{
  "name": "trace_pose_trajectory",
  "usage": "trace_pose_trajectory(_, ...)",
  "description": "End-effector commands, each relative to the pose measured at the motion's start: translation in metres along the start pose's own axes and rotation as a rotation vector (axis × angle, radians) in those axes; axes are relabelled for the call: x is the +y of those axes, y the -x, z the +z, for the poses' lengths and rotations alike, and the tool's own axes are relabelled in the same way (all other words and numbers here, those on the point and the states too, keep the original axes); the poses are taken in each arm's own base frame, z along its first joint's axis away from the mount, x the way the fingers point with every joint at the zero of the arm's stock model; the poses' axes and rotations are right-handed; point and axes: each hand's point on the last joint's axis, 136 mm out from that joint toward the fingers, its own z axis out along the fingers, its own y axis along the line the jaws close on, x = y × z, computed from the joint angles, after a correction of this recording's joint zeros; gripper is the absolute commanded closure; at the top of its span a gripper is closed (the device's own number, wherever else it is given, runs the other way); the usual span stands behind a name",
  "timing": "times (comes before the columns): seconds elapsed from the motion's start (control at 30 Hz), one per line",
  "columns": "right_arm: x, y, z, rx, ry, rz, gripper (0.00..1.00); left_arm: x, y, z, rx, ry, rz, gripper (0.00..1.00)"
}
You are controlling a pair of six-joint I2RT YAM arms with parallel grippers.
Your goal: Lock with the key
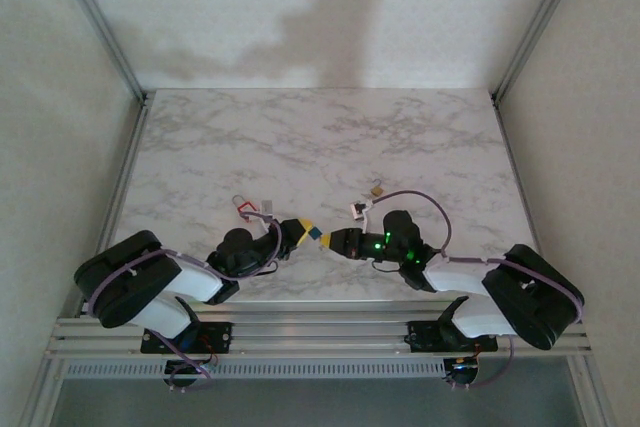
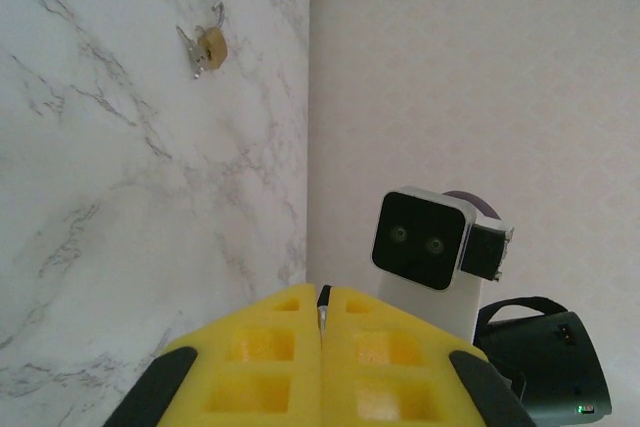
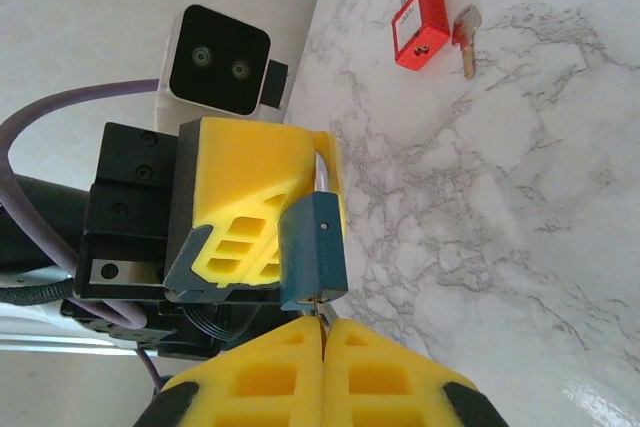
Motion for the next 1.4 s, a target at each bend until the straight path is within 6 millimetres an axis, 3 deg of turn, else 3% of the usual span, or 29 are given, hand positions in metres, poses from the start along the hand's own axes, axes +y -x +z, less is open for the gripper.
trace_pose_trajectory(0.0,-0.008,-0.028,-0.009,0.080,-0.018,0.002,1.00,-0.018,0.039,0.001,-0.162,-0.073,-0.012,1.00)
trace_pose_trajectory(0.37,-0.006,-0.033,-0.026,0.057,-0.057,-0.032,1.00,-0.007,0.037,0.007,-0.151,-0.049,-0.016,1.00)
trace_pose_trajectory(0.73,-0.016,-0.014,-0.041,-0.019,-0.233,-0.072,1.00,0.041,0.029,0.021,-0.096,0.137,0.040,1.00)
trace_pose_trajectory(1.17,-0.018,0.002,-0.023,0.026,-0.309,-0.087,1.00,0.097,0.014,0.036,0.004,0.284,0.060,1.00)
trace_pose_trajectory(1.2,-0.012,0.010,-0.019,0.019,-0.302,-0.096,1.00,0.101,0.012,0.036,0.011,0.298,0.060,1.00)
trace_pose_trajectory(1.37,-0.025,0.018,-0.009,0.041,-0.345,-0.067,1.00,0.122,0.009,0.034,0.024,0.363,0.059,1.00)
